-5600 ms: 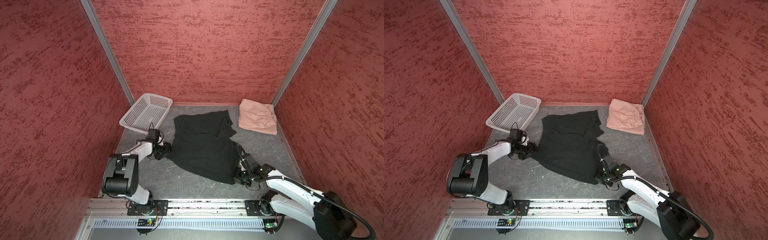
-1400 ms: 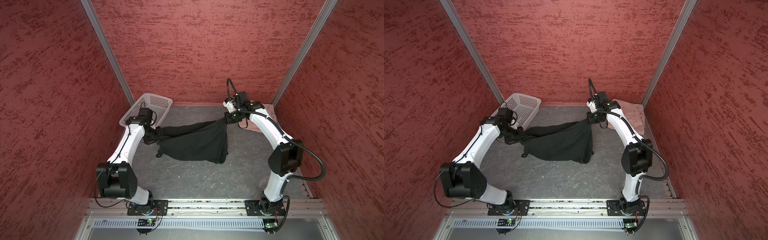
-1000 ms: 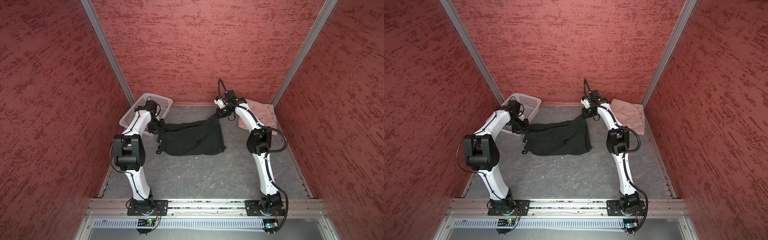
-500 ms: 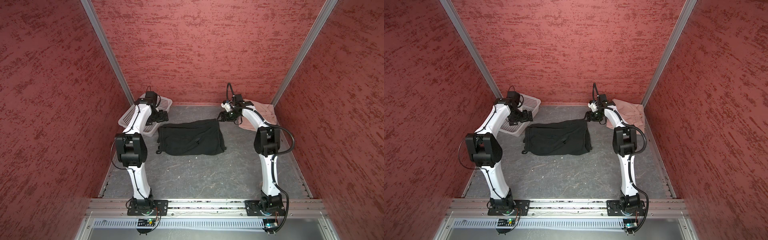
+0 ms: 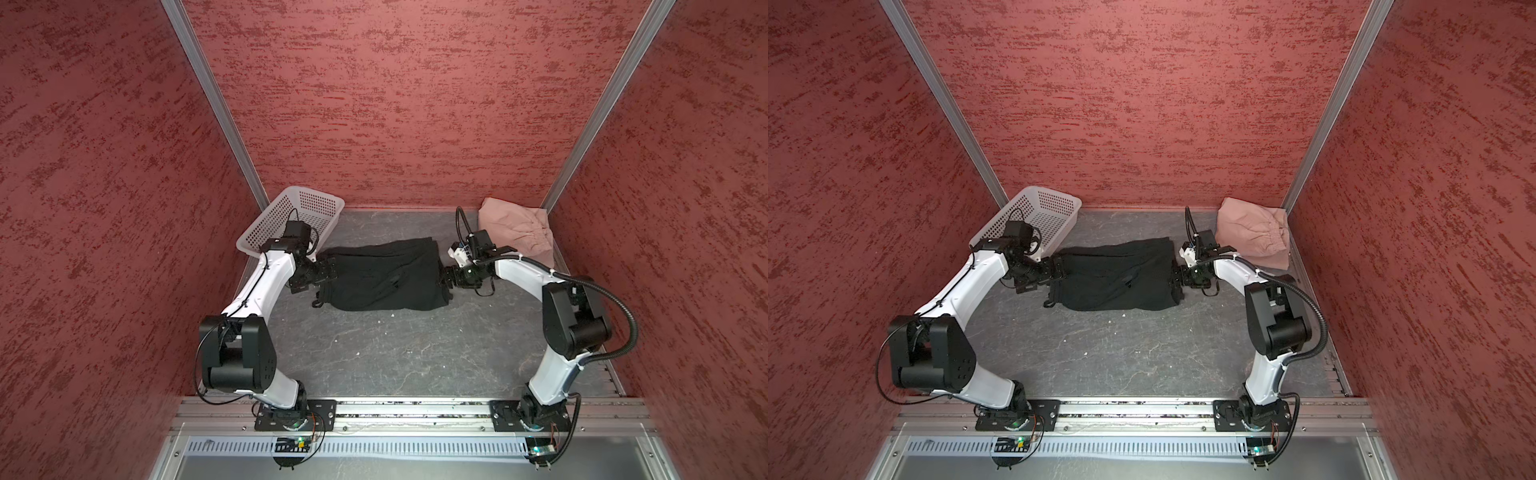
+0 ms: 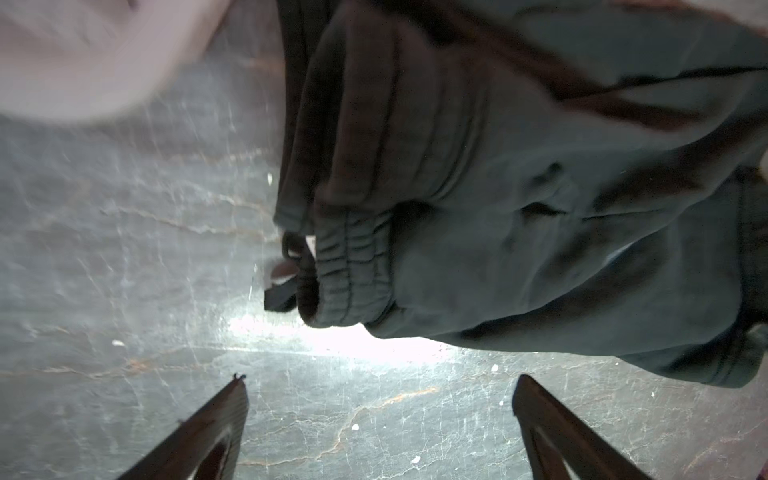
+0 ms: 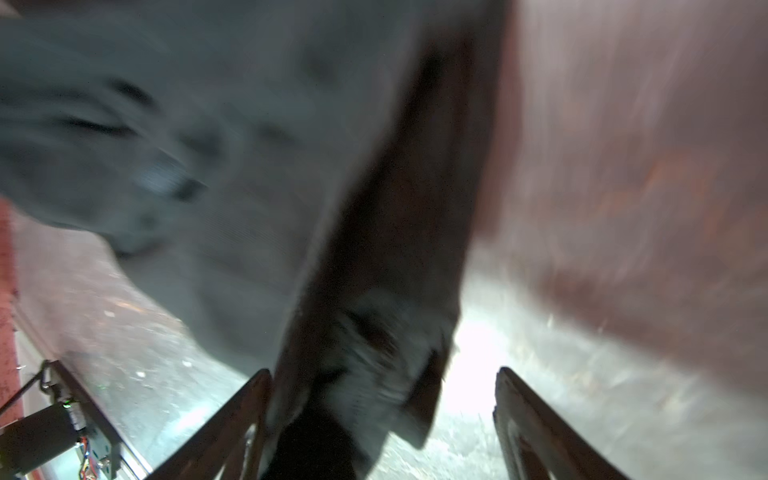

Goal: Fold and stack the shorts

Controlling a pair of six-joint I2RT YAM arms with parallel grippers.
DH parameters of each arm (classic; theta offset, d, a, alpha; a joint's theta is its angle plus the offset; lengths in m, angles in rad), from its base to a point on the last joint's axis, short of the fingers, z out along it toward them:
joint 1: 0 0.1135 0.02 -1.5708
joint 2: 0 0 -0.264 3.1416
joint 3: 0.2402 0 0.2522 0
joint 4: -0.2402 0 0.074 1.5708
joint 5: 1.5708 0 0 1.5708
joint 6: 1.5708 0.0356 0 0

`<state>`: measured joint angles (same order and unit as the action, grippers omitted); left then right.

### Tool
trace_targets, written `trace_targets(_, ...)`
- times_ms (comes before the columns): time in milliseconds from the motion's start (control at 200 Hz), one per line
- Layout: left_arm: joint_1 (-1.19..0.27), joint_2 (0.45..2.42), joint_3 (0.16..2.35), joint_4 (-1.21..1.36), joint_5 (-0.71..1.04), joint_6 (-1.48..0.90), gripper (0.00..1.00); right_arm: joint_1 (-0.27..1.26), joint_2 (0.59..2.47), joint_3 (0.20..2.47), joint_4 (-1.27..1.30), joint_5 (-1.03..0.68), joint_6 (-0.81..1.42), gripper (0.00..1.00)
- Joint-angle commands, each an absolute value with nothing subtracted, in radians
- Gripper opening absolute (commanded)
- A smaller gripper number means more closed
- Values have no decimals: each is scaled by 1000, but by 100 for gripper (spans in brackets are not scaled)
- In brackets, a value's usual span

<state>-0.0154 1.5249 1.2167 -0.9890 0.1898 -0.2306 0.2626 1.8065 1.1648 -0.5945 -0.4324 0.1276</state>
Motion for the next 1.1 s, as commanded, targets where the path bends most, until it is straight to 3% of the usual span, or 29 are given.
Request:
trace_targets(0,-9,1487,1189,-925,230,-256,99,266,1784,1123,-495,-387,165,85)
trace_targets(341,-10,1478,1183,-936,235,-247,99,290,1774,1065,-289,-558,273,85)
trace_targets(561,-9,1477,1166,-941,232,-244,99,301,1863,1091,-313,-482,273,83)
trace_targets(681,-8,1466,1165,-945,228,-244,99,301,1870,1086,-327,-459,284,65)
trace_targets(847,-8,1461,1174,-947,230,-242,99,301,1837,1082,-409,-421,281,13)
trace_targets(902,-8,1459,1175,-952,230,-241,99,301,1811,1081,-475,-390,269,0)
trace_targets(1097,-18,1453,1174,-966,235,-232,99,298,1692,1035,-681,-344,272,0)
